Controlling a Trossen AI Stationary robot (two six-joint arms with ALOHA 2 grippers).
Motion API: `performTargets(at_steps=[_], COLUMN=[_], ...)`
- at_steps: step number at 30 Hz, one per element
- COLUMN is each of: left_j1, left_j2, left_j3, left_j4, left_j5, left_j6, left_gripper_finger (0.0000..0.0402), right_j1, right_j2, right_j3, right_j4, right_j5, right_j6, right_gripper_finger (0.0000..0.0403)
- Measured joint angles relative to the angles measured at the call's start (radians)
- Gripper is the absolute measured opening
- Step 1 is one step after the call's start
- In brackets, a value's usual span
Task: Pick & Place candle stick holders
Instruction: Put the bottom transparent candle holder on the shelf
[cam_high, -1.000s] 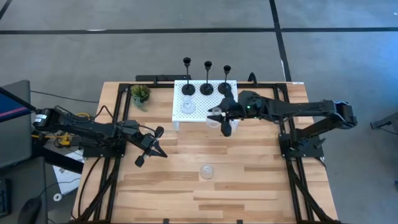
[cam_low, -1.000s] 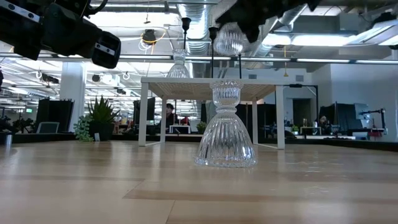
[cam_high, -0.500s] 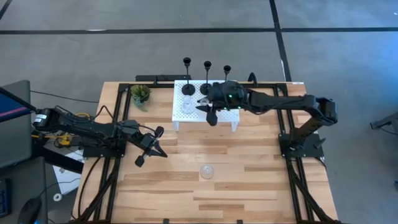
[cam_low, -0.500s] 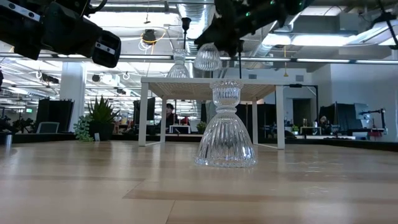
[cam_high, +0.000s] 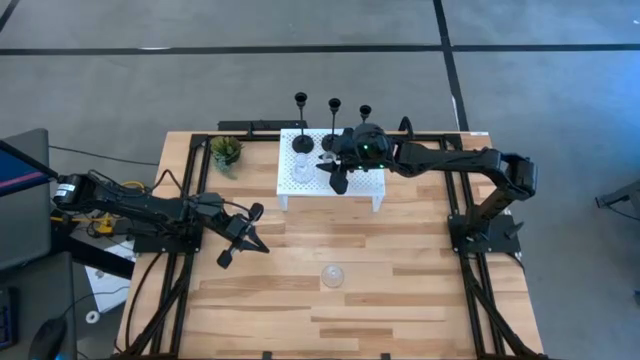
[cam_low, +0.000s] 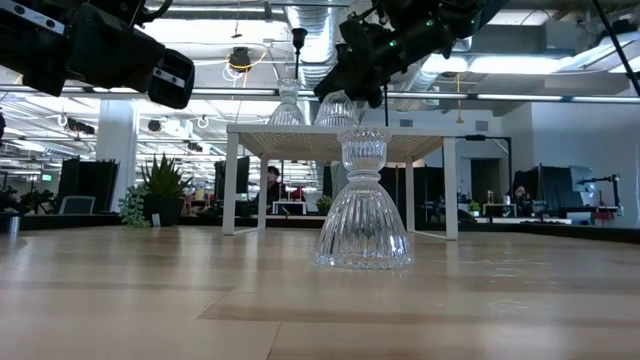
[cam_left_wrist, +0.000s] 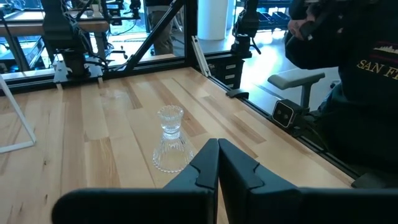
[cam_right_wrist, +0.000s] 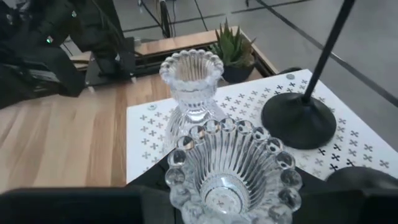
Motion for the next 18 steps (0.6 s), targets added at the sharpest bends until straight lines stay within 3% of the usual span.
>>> performTargets(at_steps=[18], left_j1=[0.000], left_j2=[0.000], left_j3=[0.000], left_j4=[0.000], left_j5=[0.000], left_j6=[0.000], left_gripper_finger=[0.0008], right_j1=[-0.024], right_j2=[0.000], right_j3=[0.000], right_j4=[-0.044], right_j5=[0.028], right_j6=[0.033], right_gripper_finger=[0.0117])
